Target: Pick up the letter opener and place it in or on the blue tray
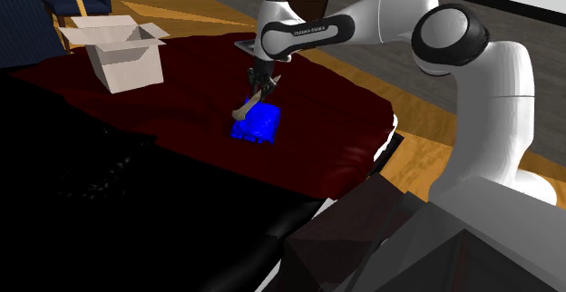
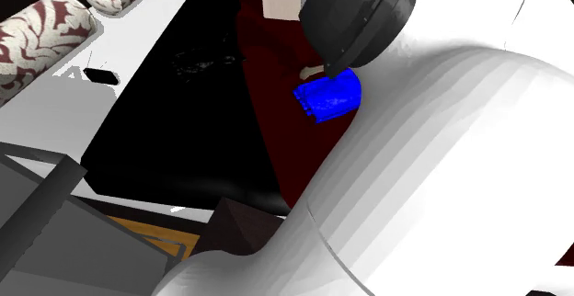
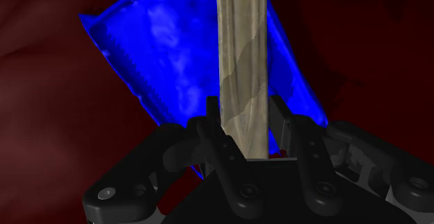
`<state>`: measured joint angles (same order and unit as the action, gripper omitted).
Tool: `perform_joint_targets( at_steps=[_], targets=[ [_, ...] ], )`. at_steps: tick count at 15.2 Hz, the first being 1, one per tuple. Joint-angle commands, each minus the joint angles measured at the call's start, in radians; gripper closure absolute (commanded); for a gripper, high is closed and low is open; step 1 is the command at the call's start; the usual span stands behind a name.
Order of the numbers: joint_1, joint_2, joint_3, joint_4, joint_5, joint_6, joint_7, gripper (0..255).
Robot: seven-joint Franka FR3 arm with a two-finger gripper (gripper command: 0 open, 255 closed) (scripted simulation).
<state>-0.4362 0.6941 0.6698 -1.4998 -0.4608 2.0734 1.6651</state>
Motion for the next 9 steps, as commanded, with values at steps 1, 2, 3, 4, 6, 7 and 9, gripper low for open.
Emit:
perform_joint_targets(
  at_steps=[1,2,3,4,6,7,9],
  targets=[
    [0.003,0.022,-0.009,0.022,-0.007,0.0,-0.01,255],
    [0.004,0.028,-0.012,0.018,-0.011,0.009,-0.008,255],
    [0.006,0.034,-0.015,0.014,-0.015,0.018,-0.006,255],
    [0.007,0.041,-0.019,0.011,-0.019,0.028,-0.003,255],
    [0.01,0.054,-0.025,0.005,-0.027,0.045,0.001,255],
    [0.012,0.06,-0.029,0.002,-0.031,0.054,0.003,255],
    [0.015,0.074,-0.036,-0.002,-0.04,0.072,0.008,255]
  ],
)
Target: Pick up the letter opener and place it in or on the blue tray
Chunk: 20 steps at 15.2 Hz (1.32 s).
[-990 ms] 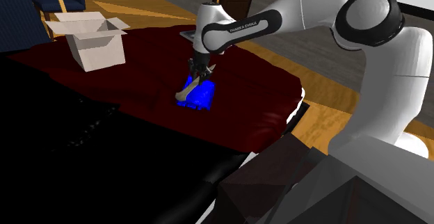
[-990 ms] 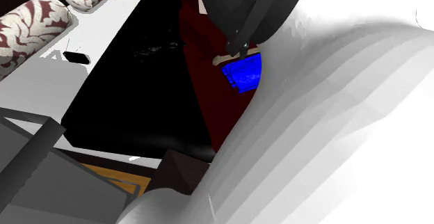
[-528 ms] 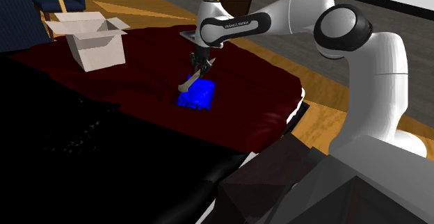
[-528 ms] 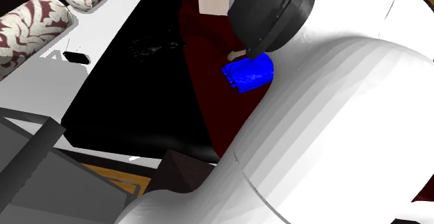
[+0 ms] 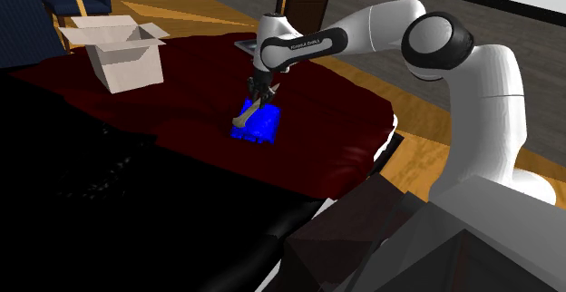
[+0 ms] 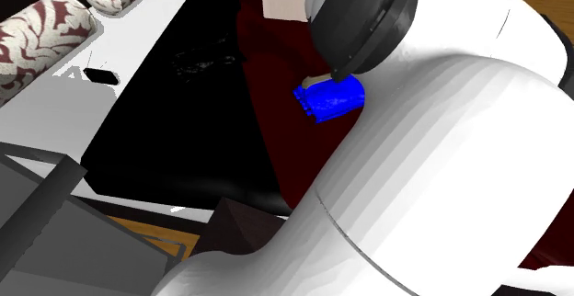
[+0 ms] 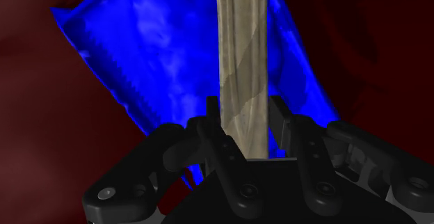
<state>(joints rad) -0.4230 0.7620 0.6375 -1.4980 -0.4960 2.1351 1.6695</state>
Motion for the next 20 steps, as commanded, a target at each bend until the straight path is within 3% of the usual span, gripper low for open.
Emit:
perform_joint_targets(
  at_steps=[1,14,15,20],
  targets=[
    [0.004,0.013,-0.007,-0.006,-0.009,0.018,0.006,255],
    [0.015,0.052,-0.026,-0.011,-0.03,0.06,0.017,255],
    [0.014,0.05,-0.026,-0.013,-0.03,0.061,0.017,0],
    [0.015,0.052,-0.026,-0.011,-0.03,0.06,0.017,0]
  ],
)
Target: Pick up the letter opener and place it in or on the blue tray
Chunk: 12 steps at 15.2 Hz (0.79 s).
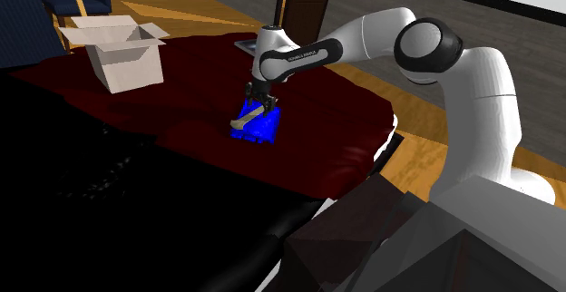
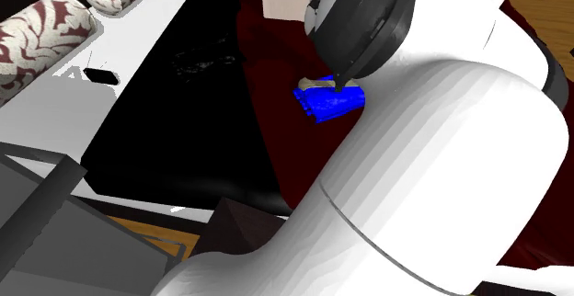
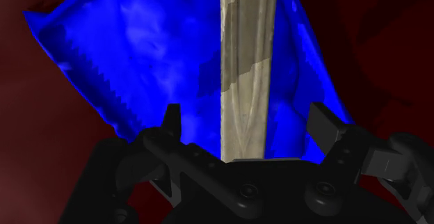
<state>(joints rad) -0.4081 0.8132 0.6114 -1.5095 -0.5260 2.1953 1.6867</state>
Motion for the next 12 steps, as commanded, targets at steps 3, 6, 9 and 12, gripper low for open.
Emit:
perform_joint_targets(
  at_steps=[3,6,9,12],
  targets=[
    [-0.019,-0.059,0.029,0.002,0.032,-0.059,-0.016,0],
    [-0.024,-0.074,0.036,0.005,0.04,-0.075,-0.021,0],
    [-0.024,-0.074,0.036,0.005,0.04,-0.075,-0.021,0],
    [-0.024,-0.074,0.036,0.005,0.04,-0.075,-0.021,0]
  ],
)
